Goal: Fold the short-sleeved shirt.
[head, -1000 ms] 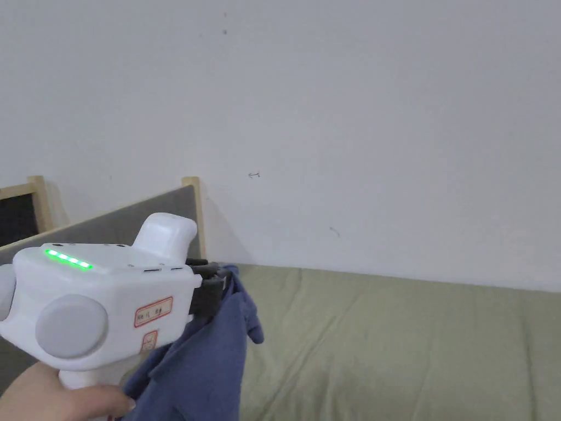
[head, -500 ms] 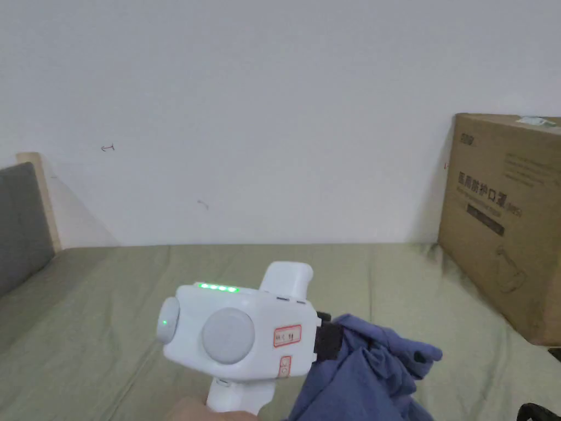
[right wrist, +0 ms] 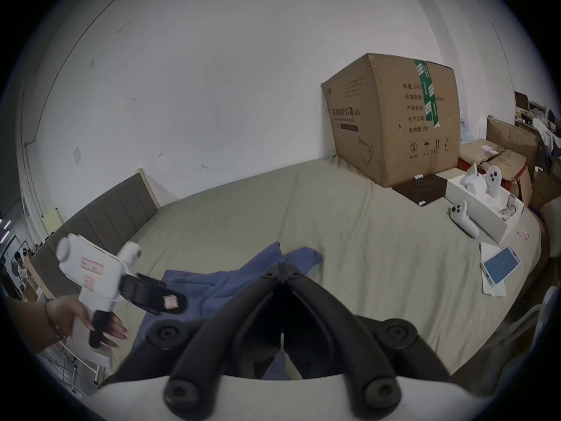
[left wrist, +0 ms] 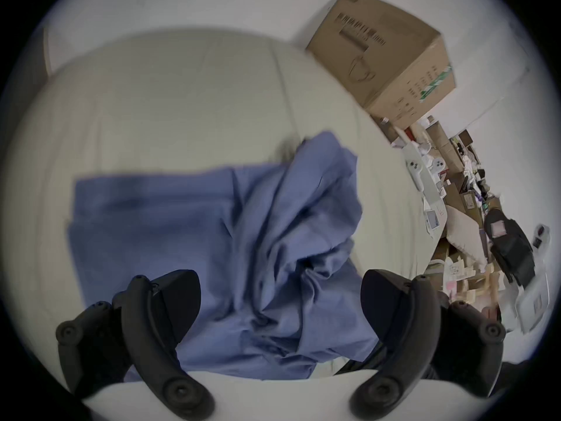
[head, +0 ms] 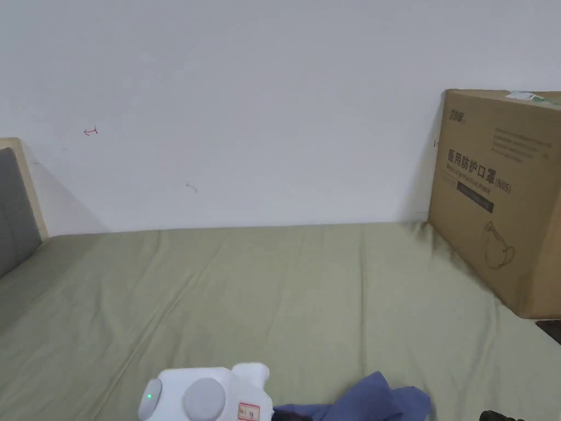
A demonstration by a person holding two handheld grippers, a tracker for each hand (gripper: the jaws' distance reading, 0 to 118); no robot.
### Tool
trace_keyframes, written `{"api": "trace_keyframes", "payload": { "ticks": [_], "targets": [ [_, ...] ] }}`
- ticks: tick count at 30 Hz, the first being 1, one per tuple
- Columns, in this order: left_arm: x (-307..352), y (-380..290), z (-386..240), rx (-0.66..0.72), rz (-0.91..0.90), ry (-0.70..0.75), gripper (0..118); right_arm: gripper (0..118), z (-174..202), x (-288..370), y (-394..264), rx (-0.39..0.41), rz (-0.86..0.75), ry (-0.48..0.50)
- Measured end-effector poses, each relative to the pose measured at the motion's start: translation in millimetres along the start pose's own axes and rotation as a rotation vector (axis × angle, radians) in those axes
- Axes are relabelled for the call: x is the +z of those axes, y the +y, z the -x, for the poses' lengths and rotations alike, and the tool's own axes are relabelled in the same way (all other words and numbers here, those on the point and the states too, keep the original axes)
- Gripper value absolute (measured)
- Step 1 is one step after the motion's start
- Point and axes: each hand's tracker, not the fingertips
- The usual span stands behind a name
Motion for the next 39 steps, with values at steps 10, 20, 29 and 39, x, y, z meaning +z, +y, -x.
{"api": "trace_keyframes", "payload": {
  "ticks": [10, 20, 29, 39],
  "targets": [
    [166.6, -113.4, -23.3, -0.048, -0.944, 0.368, 109, 0, 30.6, 40.9, 25.3, 0.075, -0.272, 0.029],
    [142.0, -165.5, -18.4, 0.045, -0.945, 0.487, 0, 0, 60.6, 34.2, -6.3, 0.114, -0.343, -0.050],
    [167.7, -107.5, 10.1, 0.114, -0.779, 0.328, 0, 0, 61.2, 37.4, 4.6, 0.077, -0.282, 0.031],
    [13.3, 49.9, 183.2, 0.241, -0.041, 0.338, 11, 0, 46.4, -0.2, -5.2, 0.108, -0.158, 0.045]
  ]
}}
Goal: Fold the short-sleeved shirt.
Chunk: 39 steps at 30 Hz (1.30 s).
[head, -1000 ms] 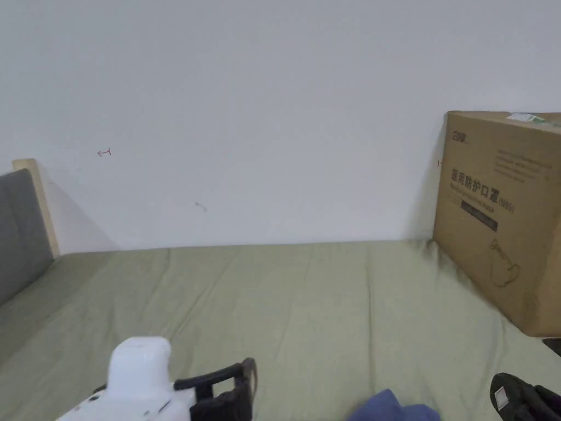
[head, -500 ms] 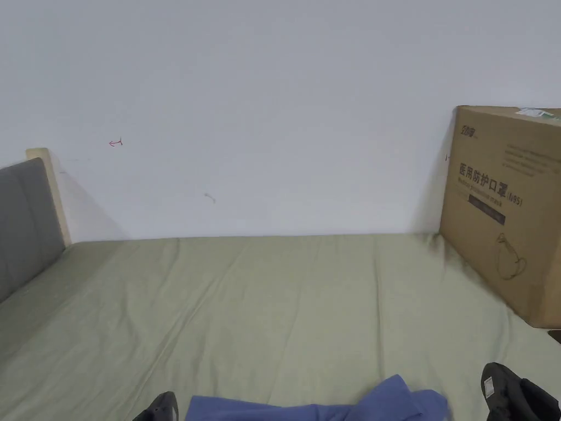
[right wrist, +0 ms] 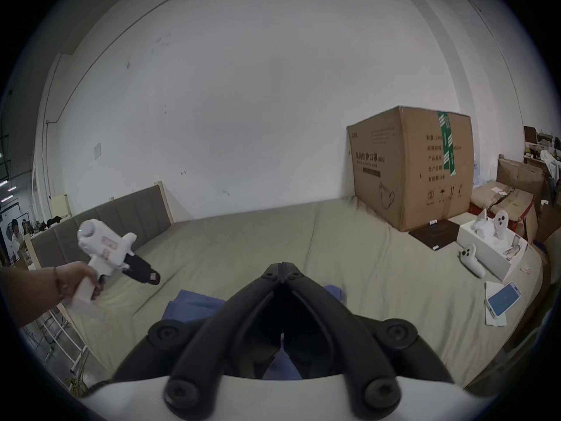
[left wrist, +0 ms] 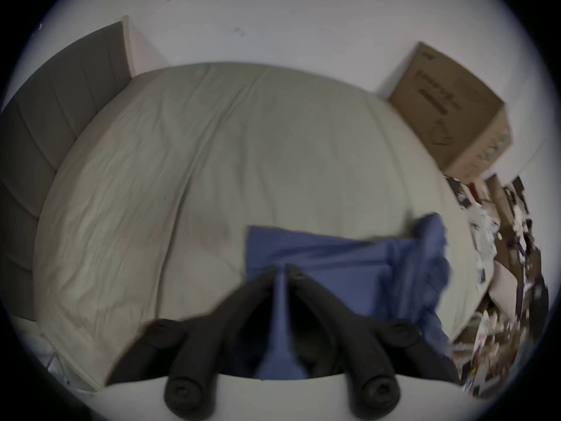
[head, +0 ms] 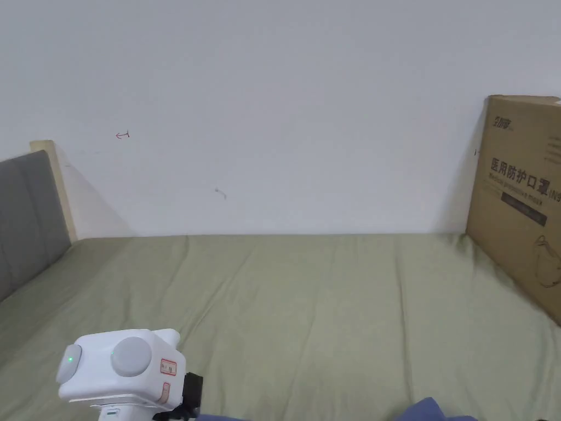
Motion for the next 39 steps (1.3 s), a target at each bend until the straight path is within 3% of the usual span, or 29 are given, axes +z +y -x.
{"api": "trace_keyframes", "payload": {
  "ticks": [1, 2, 3, 9, 10, 11, 12, 14, 15, 17, 18, 19, 22, 23, 26, 29, 30, 32, 33, 36, 39],
  "targets": [
    [-18.1, 3.9, 5.3, 0.032, 0.008, 0.001, 43, 0, -2.8, -5.6, -4.8, 0.001, 0.017, -0.012],
    [-35.3, 7.1, 8.6, 0.048, 0.033, -0.013, 86, 0, -5.2, -9.5, -8.5, -0.001, 0.033, -0.021],
    [-49.8, 9.5, 9.0, 0.036, 0.035, -0.014, 113, 0, -8.7, -14.5, -12.5, -0.008, 0.056, -0.029],
    [-130.4, -17.5, 1.7, -0.068, 0.147, 0.100, 109, 0, -29.3, -30.7, -23.2, -0.024, 0.128, -0.058],
    [-128.5, -26.4, -4.7, -0.097, 0.100, 0.116, 110, 0, -32.2, -32.2, -23.8, -0.023, 0.132, -0.065],
    [-116.7, -30.9, -12.8, -0.112, 0.002, 0.157, 109, 0, -34.8, -34.4, -23.4, -0.023, 0.135, -0.068],
    [-104.9, -38.5, -21.7, -0.129, -0.063, 0.171, 94, 0, -39.1, -39.5, -21.3, -0.020, 0.145, -0.066],
    [-83.2, -58.6, -36.5, -0.153, -0.167, 0.128, 45, 0, -47.3, -52.7, -16.1, -0.023, 0.183, -0.033],
    [-75.6, -65.1, -41.9, -0.183, -0.172, 0.155, 2, 0, -52.3, -64.2, -10.8, -0.037, 0.220, 0.039],
    [-55.3, -73.5, -35.7, -0.119, -0.170, -0.072, 2, 0, -60.2, -91.5, 0.3, -0.088, 0.270, 0.099],
    [-43.7, -79.4, -34.2, -0.077, -0.205, -0.119, 2, 6, -65.0, -111.3, 6.9, -0.117, 0.337, 0.117],
    [-32.2, -83.2, -36.8, -0.084, -0.233, -0.088, 2, 40, -70.2, -135.1, 13.3, -0.167, 0.413, 0.126],
    [-3.4, -80.2, -35.4, -0.118, -0.284, -0.080, 2, 87, -81.9, -210.6, 15.4, -0.299, 0.640, 0.125],
    [4.3, -78.5, -34.5, -0.119, -0.295, -0.092, 2, 118, -87.2, -232.9, 20.0, -0.311, 0.609, 0.138],
    [18.3, -71.1, -29.8, -0.119, -0.311, -0.097, 2, 117, -83.0, -289.2, 4.5, -0.300, 0.861, 0.035],
    [18.8, -66.4, -26.0, -0.119, -0.298, -0.083, 2, 110, -75.1, -326.2, -17.6, -0.261, 1.027, 0.067],
    [17.8, -65.9, -24.1, -0.116, -0.288, -0.076, 2, 92, -71.3, -331.1, -22.2, -0.228, 1.043, 0.055],
    [15.3, -66.8, -19.2, -0.108, -0.273, -0.081, 2, 34, -57.8, -326.7, -26.0, -0.110, 1.057, 0.035],
    [12.8, -68.7, -16.1, -0.111, -0.260, -0.079, 2, 11, -50.6, -319.9, -25.2, -0.040, 1.048, 0.055],
    [14.1, -70.2, -6.4, -0.081, -0.262, -0.058, 2, 6, -38.7, -288.7, -4.2, 0.087, 0.914, 0.104],
    [25.4, -65.5, 6.2, -0.062, -0.273, -0.055, 2, 5, -52.5, -255.7, 26.0, 0.090, 0.824, 0.106]
  ]
}}
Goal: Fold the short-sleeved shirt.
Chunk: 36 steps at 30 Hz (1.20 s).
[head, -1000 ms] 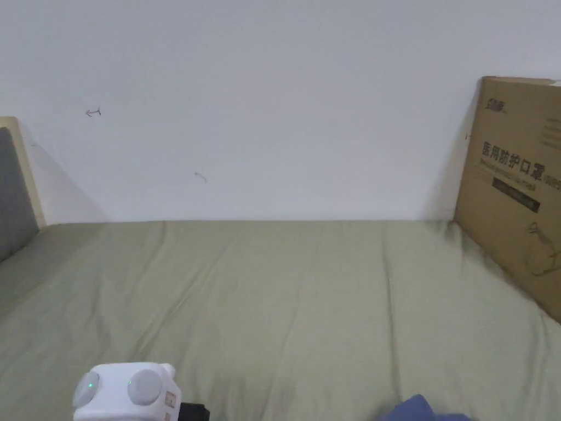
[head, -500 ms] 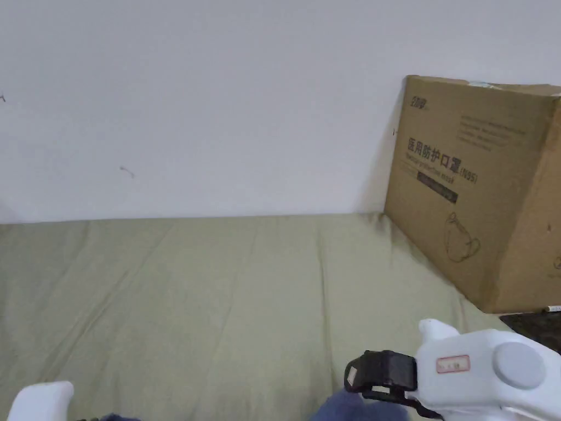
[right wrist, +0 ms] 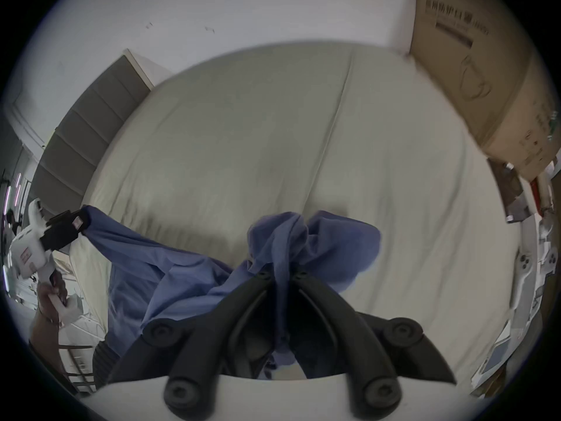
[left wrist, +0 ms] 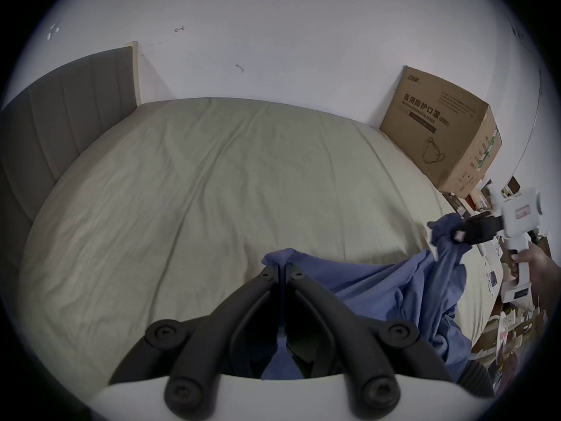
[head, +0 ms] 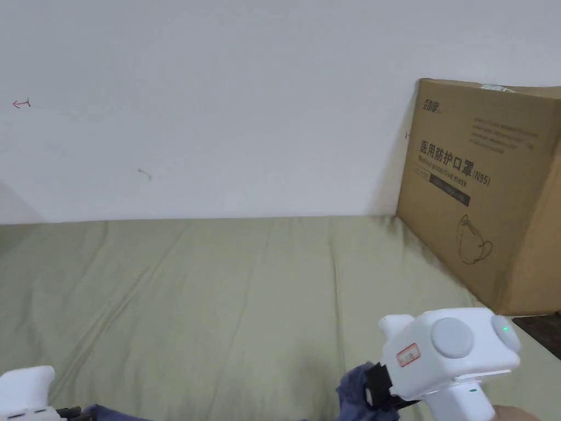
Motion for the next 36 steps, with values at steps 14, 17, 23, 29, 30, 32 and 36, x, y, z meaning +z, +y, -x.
{"api": "trace_keyframes", "payload": {
  "ticks": [14, 17, 23, 29, 30, 32, 36],
  "targets": [
    [144.3, 98.9, -5.0, -0.019, -0.232, 0.046, 2, 5, -40.0, 193.3, 4.6, -0.078, -0.349, -0.104],
    [175.3, 126.1, -23.4, -0.084, -0.302, 0.041, 2, 5, -25.4, 225.2, 18.0, -0.026, -0.406, -0.134],
    [210.4, 178.9, -44.9, -0.131, -0.354, 0.085, 2, 5, -11.0, 278.3, 70.9, 0.005, -0.498, -0.260],
    [208.7, 236.7, -57.4, -0.107, -0.418, 0.103, 2, 5, -3.9, 316.9, 149.3, 0.003, -0.616, -0.332],
    [204.8, 246.9, -58.6, -0.109, -0.435, 0.110, 2, 5, -0.1, 321.3, 162.4, 0.013, -0.636, -0.369],
    [197.4, 267.2, -61.4, -0.103, -0.471, 0.135, 2, 5, 5.0, 327.2, 185.6, 0.046, -0.684, -0.425],
    [183.5, 305.3, -60.6, -0.048, -0.573, 0.201, 2, 5, 14.1, 332.0, 226.2, 0.110, -0.787, -0.580]
  ]
}}
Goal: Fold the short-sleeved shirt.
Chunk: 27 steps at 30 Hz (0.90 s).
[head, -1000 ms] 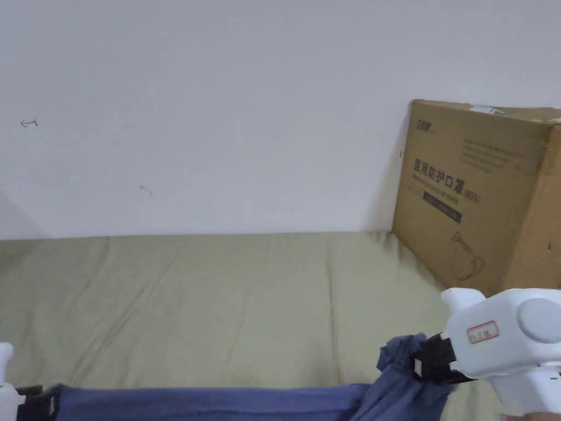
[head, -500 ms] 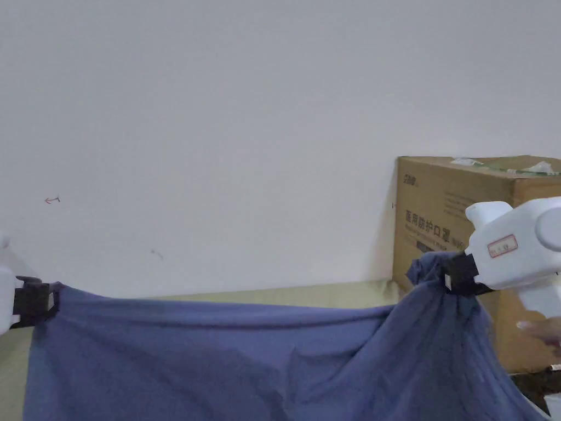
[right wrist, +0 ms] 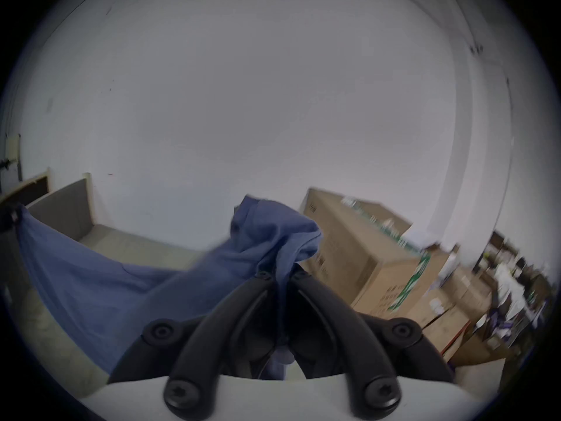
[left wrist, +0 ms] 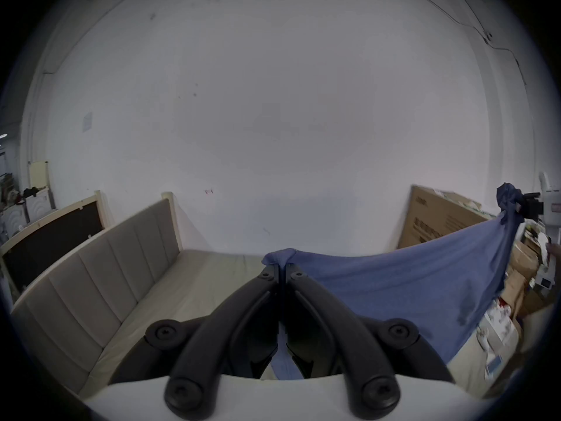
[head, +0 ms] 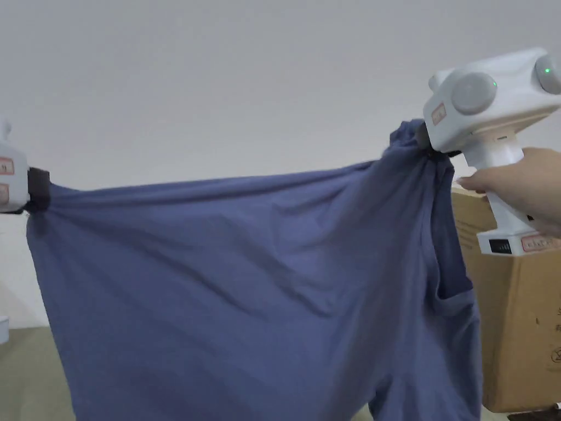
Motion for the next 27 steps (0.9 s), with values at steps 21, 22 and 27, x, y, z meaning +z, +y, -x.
{"api": "trace_keyframes", "payload": {
  "ticks": [21, 22, 27],
  "targets": [
    [-61.3, -273.8, 61.9, 0.168, 0.434, 0.017, 2, 4, 59.9, -80.2, -341.8, 0.004, 0.462, 0.285],
    [-51.9, -297.6, 66.3, 0.171, 0.480, 0.002, 2, 4, 60.8, -68.1, -370.9, 0.022, 0.502, 0.313],
    [11.8, -387.9, 73.8, 0.106, 0.695, -0.096, 2, 4, 55.7, 15.1, -476.1, -0.005, 0.695, 0.419]
  ]
}}
